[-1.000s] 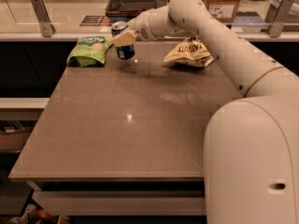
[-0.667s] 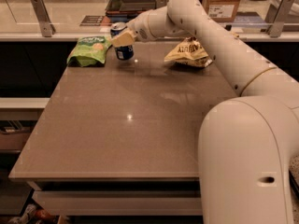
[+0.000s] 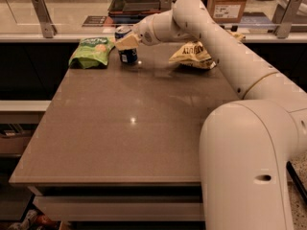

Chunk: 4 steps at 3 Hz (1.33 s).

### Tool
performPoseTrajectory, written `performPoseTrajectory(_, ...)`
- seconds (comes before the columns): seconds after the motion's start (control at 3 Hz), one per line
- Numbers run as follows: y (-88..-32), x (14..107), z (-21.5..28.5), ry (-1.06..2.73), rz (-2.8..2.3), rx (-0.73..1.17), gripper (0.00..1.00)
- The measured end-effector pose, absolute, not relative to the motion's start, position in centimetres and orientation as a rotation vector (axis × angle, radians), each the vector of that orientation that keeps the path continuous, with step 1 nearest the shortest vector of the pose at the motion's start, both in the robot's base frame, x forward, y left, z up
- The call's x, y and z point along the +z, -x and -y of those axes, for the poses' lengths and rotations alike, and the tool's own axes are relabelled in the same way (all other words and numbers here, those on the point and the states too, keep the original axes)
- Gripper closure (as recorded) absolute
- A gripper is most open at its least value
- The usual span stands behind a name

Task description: Move pepsi can near green rice chip bag

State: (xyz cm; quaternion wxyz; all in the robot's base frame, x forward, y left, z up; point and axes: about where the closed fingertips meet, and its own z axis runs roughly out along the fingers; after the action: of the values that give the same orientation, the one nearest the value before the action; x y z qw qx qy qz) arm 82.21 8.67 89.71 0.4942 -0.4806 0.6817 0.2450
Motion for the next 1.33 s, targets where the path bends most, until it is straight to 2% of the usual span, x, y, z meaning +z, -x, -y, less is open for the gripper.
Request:
performPoseTrajectory(0.33, -82.17, 89.52, -9.02, 1.169, -1.653, 0.598, 0.82)
performPoseTrajectory(1.33, -82.07, 88.93, -9.99, 1.180, -1.654, 0.612, 0.13)
